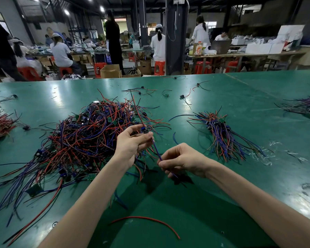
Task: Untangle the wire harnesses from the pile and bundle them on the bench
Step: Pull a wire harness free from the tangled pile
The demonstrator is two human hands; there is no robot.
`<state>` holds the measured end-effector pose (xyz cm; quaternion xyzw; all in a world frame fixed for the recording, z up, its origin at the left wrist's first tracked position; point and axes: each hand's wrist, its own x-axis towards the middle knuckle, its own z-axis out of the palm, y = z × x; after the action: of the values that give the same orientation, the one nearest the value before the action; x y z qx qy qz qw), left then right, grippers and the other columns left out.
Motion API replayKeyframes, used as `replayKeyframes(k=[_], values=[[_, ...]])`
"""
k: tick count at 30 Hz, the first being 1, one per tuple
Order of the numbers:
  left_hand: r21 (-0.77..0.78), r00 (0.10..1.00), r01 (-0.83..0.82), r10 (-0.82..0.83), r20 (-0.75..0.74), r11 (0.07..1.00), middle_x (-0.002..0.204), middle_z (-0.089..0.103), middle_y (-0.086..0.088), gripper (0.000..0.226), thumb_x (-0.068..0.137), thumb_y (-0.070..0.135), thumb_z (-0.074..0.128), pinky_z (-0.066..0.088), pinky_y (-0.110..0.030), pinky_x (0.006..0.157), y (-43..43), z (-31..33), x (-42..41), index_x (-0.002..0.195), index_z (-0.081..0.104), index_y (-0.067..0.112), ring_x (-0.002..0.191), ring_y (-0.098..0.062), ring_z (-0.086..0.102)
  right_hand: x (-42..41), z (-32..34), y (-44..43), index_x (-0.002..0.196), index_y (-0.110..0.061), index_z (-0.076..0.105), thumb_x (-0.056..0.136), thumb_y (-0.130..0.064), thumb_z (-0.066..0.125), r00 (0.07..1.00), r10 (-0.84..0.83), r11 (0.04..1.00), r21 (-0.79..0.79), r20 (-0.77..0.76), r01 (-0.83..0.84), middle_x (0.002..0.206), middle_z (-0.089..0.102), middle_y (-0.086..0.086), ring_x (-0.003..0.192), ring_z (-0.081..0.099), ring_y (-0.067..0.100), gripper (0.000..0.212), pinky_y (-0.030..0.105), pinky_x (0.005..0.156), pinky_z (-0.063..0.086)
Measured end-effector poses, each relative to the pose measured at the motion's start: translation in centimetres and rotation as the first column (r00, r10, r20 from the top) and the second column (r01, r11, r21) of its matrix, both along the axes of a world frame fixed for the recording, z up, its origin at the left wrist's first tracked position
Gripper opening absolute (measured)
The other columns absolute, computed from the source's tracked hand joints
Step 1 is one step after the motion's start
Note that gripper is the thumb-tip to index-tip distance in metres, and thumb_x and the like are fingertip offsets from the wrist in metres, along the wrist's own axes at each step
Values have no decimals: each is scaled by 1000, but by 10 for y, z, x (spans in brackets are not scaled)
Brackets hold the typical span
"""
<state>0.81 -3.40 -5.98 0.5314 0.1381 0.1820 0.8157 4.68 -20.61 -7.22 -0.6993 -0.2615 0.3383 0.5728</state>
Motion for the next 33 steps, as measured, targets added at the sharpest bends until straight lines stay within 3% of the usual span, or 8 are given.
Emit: replayKeyframes(k=[4,11,14,19,22,26,33], values=[[-1,1000,-15,15,7,1000,82,63,-19,29,75,-12,68,56,-24,54,1,1,0,95,58,7,59,-17,68,1,1,-1,78,0,67,79,0,71,995,-21,1000,7,94,21,63,60,11,47,52,14,4,23,48,49],[-19,999,-46,46,8,999,90,64,-21,31,73,-8,70,56,-23,54,5,2,0,97,58,6,63,-18,70,3,2,-6,97,0,63,82,15,59,992,97,995,17,84,-99,72,60,7,56,59,12,22,23,55,53],[-28,999,-48,48,10,998,93,64,-21,31,73,-8,71,56,-23,54,5,3,-1,98,58,6,65,-18,70,5,1,-6,95,-1,63,80,12,64,992,73,997,5,108,-73,69,55,7,52,55,14,20,29,56,53],[-44,998,-57,58,24,997,84,67,-16,32,76,-10,68,56,-23,55,7,4,0,102,56,5,64,-16,70,6,-1,-4,91,4,64,79,3,70,989,36,999,-30,141,-32,65,59,8,48,54,13,14,23,49,49],[-47,998,-62,63,25,997,82,68,-15,31,78,-11,67,56,-23,55,8,4,0,102,56,5,66,-17,69,7,-1,-4,90,2,66,79,0,72,981,45,998,-40,189,-38,70,60,13,53,54,17,13,27,53,49],[-43,997,-72,73,25,997,86,67,-16,30,77,-10,67,57,-24,57,11,4,0,100,57,7,68,-18,68,6,-2,-5,97,1,62,80,6,68,975,106,994,-25,193,-104,71,60,6,56,56,15,18,26,56,51],[-19,996,-82,82,21,996,88,67,-17,31,76,-8,70,57,-24,57,13,2,0,100,58,8,68,-18,69,8,-2,-5,89,-7,64,77,2,73,977,92,994,-75,193,-78,61,62,3,50,56,18,17,33,56,51]])
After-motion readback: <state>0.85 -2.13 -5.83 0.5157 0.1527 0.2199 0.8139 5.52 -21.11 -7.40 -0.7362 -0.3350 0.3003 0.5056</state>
